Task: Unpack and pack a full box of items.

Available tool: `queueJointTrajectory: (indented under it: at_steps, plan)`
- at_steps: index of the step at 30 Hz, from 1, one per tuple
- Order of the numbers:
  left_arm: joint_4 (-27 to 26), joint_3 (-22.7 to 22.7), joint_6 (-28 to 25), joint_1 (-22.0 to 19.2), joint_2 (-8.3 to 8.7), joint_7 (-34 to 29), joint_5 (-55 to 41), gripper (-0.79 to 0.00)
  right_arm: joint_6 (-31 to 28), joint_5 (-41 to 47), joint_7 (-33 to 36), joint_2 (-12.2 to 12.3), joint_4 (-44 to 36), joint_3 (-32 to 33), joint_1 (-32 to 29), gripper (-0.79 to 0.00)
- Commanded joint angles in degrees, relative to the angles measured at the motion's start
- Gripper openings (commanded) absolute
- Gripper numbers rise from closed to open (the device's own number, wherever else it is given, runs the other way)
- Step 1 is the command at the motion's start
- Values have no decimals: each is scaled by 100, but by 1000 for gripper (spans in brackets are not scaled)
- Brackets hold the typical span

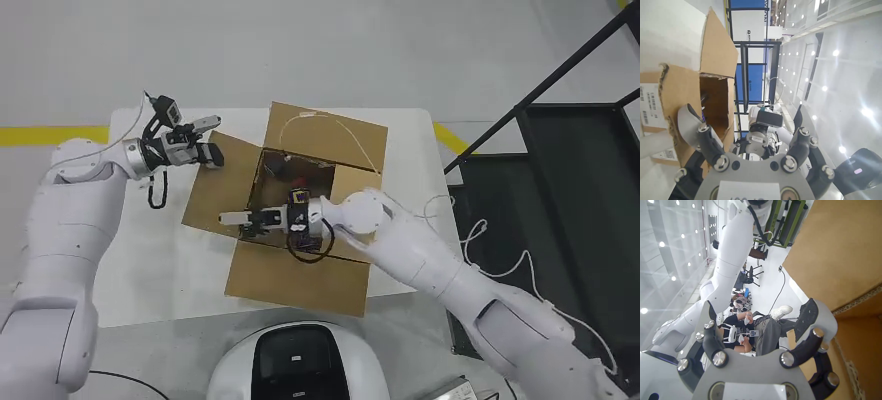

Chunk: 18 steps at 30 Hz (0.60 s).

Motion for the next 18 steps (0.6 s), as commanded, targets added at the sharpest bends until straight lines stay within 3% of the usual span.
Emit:
queueJointTrajectory:
  at_steps: [1,9,18]
  plan:
    - [64,45,-33,0,10,138,186,0,87,-199,79,198,-366,452,-359,0]
    - [69,355,30,72,-85,233,431,0,481,-525,474,802,-1631,2166,-1900,0]
    - [-265,756,156,208,-197,-529,513,0,916,-687,539,1117,-2206,3501,-3156,0]
